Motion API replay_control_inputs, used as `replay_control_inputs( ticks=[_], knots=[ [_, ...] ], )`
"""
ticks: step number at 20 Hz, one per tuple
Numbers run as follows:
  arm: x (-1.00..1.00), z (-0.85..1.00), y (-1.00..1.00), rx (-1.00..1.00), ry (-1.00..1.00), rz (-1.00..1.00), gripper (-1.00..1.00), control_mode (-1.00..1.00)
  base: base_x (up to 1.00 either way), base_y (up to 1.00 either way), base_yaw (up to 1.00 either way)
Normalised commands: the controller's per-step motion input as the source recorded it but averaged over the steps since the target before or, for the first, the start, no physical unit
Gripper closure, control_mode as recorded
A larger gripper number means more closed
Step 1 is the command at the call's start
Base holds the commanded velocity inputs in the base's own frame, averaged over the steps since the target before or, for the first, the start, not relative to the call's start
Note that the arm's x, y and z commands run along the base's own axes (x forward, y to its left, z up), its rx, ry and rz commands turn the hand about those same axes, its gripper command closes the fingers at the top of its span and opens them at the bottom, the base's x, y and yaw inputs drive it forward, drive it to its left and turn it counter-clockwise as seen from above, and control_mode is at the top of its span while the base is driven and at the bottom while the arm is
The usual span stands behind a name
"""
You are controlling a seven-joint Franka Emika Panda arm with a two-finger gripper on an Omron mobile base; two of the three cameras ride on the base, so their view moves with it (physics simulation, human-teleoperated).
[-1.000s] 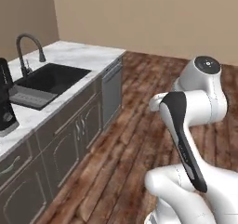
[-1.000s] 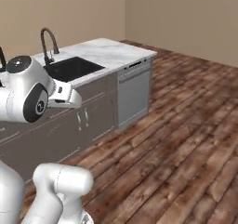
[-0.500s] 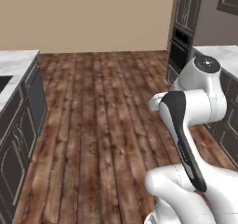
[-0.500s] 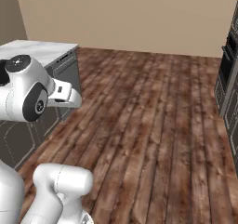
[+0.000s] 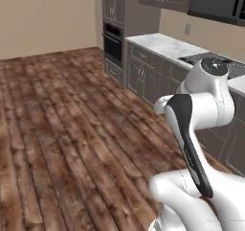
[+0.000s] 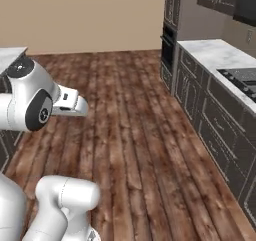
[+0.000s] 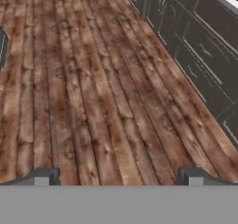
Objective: Grab the garlic and lemon wedge from the fridge, place them in the blender, close the lid, and turn on the blender to create a marinade.
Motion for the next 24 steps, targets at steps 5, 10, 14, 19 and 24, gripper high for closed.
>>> replay_control_inputs(
  ticks=[5,10,14,19,24],
  knots=[
    [0.00,0.00,0.00,0.00,0.00,0.00,-1.00,1.00,-1.00,0.48,-0.64],
    [0.00,0.00,0.00,0.00,0.00,0.00,-1.00,1.00,-1.00,0.45,-0.70],
    [0.00,0.00,0.00,0.00,0.00,0.00,-1.00,1.00,-0.94,0.28,-0.79],
    [0.00,0.00,0.00,0.00,0.00,0.00,-1.00,1.00,-0.71,0.16,-0.83],
    [0.00,0.00,0.00,0.00,0.00,0.00,-1.00,1.00,-0.32,0.05,-0.79]
  ],
)
